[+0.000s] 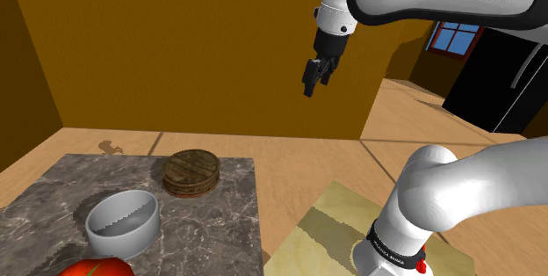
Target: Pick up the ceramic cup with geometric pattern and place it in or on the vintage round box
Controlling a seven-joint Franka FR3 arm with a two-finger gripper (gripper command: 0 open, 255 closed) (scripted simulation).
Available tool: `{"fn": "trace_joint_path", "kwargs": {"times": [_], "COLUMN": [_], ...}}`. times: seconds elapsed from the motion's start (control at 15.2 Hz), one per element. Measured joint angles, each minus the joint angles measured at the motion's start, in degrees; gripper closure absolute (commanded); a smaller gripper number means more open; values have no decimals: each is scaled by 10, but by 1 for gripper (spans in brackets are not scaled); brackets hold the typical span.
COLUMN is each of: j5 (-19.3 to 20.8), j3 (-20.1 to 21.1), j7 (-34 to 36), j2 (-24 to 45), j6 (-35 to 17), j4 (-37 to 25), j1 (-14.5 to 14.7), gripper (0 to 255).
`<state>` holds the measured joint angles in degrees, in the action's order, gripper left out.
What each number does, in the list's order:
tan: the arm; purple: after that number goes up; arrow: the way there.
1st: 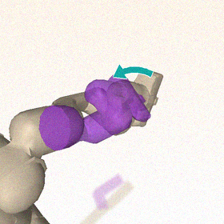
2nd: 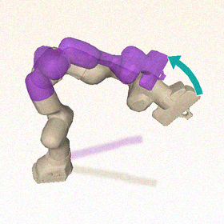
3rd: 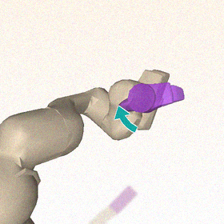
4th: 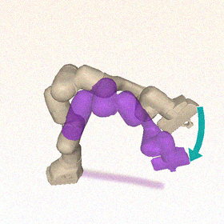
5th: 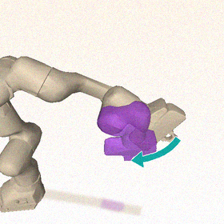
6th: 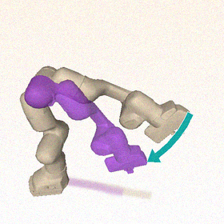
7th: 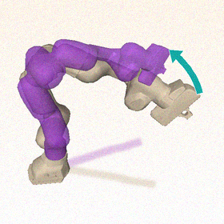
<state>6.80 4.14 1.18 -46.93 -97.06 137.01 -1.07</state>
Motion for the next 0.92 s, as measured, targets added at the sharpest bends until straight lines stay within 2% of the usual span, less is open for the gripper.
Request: {"fn": "trace_joint_path", "kwargs": {"times": [0.4, 0.92], "j5": [-32, -83], "j3": [33, 95], "j7": [41, 116], "j2": [39, 143], "j6": [-37, -117], "j4": [10, 3], "j1": [15, 41], "gripper": [0, 0]}}
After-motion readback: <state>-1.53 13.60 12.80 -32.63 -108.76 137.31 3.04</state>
